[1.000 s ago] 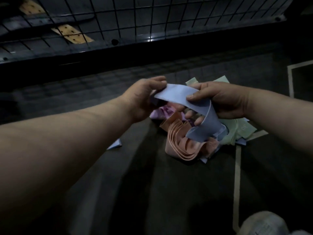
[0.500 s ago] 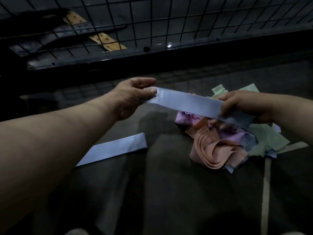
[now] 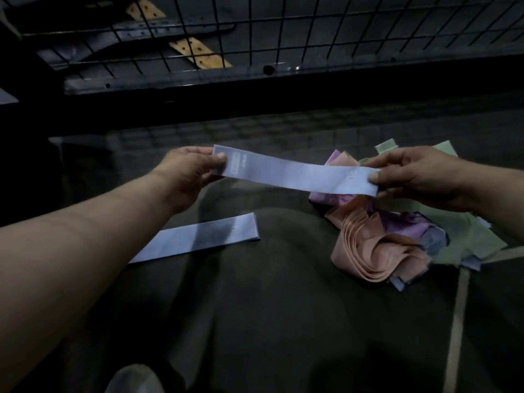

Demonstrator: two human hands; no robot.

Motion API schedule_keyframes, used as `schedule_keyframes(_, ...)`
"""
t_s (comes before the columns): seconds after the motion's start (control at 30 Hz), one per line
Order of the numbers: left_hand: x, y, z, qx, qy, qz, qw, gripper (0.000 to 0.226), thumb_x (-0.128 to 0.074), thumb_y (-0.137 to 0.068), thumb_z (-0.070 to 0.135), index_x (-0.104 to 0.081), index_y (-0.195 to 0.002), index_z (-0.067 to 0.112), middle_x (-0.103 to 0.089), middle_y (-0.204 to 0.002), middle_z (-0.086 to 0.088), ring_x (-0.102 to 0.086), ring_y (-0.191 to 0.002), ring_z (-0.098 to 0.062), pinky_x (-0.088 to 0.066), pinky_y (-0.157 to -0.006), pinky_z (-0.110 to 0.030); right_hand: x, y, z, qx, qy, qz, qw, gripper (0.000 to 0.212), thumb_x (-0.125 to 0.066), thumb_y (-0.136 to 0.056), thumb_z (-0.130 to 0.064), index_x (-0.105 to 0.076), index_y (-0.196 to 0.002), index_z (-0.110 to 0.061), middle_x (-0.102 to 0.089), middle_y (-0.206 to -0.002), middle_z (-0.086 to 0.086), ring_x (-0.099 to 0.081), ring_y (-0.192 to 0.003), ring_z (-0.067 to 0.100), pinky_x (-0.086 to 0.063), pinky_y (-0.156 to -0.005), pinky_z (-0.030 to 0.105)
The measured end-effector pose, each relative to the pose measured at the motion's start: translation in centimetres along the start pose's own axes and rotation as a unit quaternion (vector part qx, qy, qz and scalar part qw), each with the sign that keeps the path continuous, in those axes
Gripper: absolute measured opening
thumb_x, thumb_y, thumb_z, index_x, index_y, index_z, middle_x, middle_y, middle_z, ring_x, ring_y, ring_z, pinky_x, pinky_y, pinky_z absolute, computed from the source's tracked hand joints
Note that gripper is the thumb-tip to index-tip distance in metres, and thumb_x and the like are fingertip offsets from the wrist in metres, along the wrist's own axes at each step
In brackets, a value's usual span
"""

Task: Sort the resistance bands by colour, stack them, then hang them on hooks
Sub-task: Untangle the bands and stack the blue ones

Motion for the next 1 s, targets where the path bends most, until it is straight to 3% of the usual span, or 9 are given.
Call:
schedule_keyframes(0.13, 4.3, 1.6, -0.6, 0.014, 0.026, 0.077, 0.997, 0.022, -0.063, -0.092, 0.004, -0.060, -0.113, 0.008, -0.067, -0.098, -0.011, -0.069, -0.082, -0.020, -0.060, -0.064, -0.025, -3.7, -0.4, -0.7, 0.009, -0.005, -0.003, 1.000, 0.018, -0.063, -0.090, 0.001, -0.067, -0.107, -0.003, -0.067, -0.094, 0.013, -0.069, -0.071, 0.017, -0.061, -0.061, 0.025)
schedule_keyframes(0.23, 9.0, 3.3, -1.9, 0.027, 0.048, 0.134, 0.989, 0.018, -0.064, -0.089, 0.004, -0.063, -0.105, 0.012, -0.067, -0.092, -0.007, -0.069, -0.077, -0.016, -0.057, -0.060, -0.023, -8.0, -1.1, -1.0, 0.019, -0.018, 0.013, 1.000, 0.013, -0.064, -0.091, 0.000, -0.067, -0.101, -0.007, -0.062, -0.096, 0.014, -0.067, -0.082, 0.025, -0.062, -0.071, 0.033)
schedule_keyframes(0.37, 15.0, 5.4, -4.3, 0.044, 0.045, 0.207, 0.976, 0.012, -0.059, -0.092, 0.002, -0.064, -0.096, 0.012, -0.065, -0.087, -0.006, -0.068, -0.058, -0.012, -0.053, -0.048, -0.020, -14.6, -1.8, -1.9, 0.077, 0.109, 0.016, 0.991, 0.016, -0.069, -0.090, -0.004, -0.066, -0.102, -0.014, -0.062, -0.078, 0.006, -0.057, -0.057, 0.013, -0.053, -0.049, 0.020)
schedule_keyframes(0.47, 19.3, 7.2, -6.7, 0.073, 0.032, 0.247, 0.966, 0.021, -0.057, -0.094, 0.008, -0.065, -0.114, 0.009, -0.066, -0.097, -0.009, -0.064, -0.065, -0.017, -0.053, -0.046, -0.019, -18.7, -2.4, -1.7, 0.107, 0.172, -0.006, 0.979, 0.021, -0.072, -0.087, -0.004, -0.062, -0.105, -0.009, -0.059, -0.071, 0.003, -0.056, -0.055, 0.016, -0.055, -0.061, 0.033)
schedule_keyframes(0.53, 21.2, 8.5, -8.3, 0.076, 0.034, 0.269, 0.959, 0.020, -0.057, -0.094, 0.006, -0.066, -0.112, 0.007, -0.068, -0.093, -0.011, -0.066, -0.060, -0.016, -0.053, -0.045, -0.020, -20.7, -2.9, -0.9, 0.103, 0.210, -0.010, 0.972, 0.020, -0.073, -0.086, -0.005, -0.063, -0.103, -0.008, -0.061, -0.073, 0.003, -0.057, -0.057, 0.017, -0.055, -0.065, 0.035)
schedule_keyframes(0.67, 22.2, 9.7, -10.5, 0.054, -0.012, 0.299, 0.953, 0.010, -0.067, -0.091, 0.009, -0.069, -0.100, 0.010, -0.070, -0.083, -0.010, -0.064, -0.060, -0.021, -0.055, -0.050, -0.023, -22.9, -3.7, 0.9, 0.103, 0.275, 0.014, 0.956, 0.017, -0.074, -0.085, -0.011, -0.063, -0.099, -0.012, -0.064, -0.078, 0.002, -0.059, -0.063, 0.014, -0.048, -0.060, 0.025)
schedule_keyframes(0.73, 22.1, 9.7, -10.9, 0.042, -0.030, 0.300, 0.952, 0.007, -0.069, -0.090, 0.012, -0.069, -0.097, 0.013, -0.070, -0.086, -0.010, -0.064, -0.064, -0.024, -0.055, -0.053, -0.025, -23.1, -3.7, 1.6, 0.110, 0.319, 0.028, 0.941, 0.016, -0.074, -0.085, -0.016, -0.063, -0.096, -0.017, -0.064, -0.079, -0.001, -0.060, -0.071, 0.015, -0.042, -0.067, 0.024)
schedule_keyframes(1.0, 21.9, 9.3, -10.6, 0.003, -0.077, 0.325, 0.942, 0.014, -0.071, -0.089, 0.014, -0.066, -0.101, 0.019, -0.066, -0.087, 0.001, -0.063, -0.071, -0.015, -0.052, -0.056, -0.027, -23.2, -3.6, 2.4, 0.149, 0.354, 0.046, 0.922, 0.016, -0.071, -0.087, -0.020, -0.065, -0.101, -0.021, -0.060, -0.079, -0.008, -0.058, -0.081, 0.017, -0.036, -0.072, 0.023)
Point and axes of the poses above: each hand's wrist, its own y-axis away from the middle knuckle, its own x-axis out of the back of the hand, z = x × y, the point moved 5 cm from there along -y, towards the middle knuckle
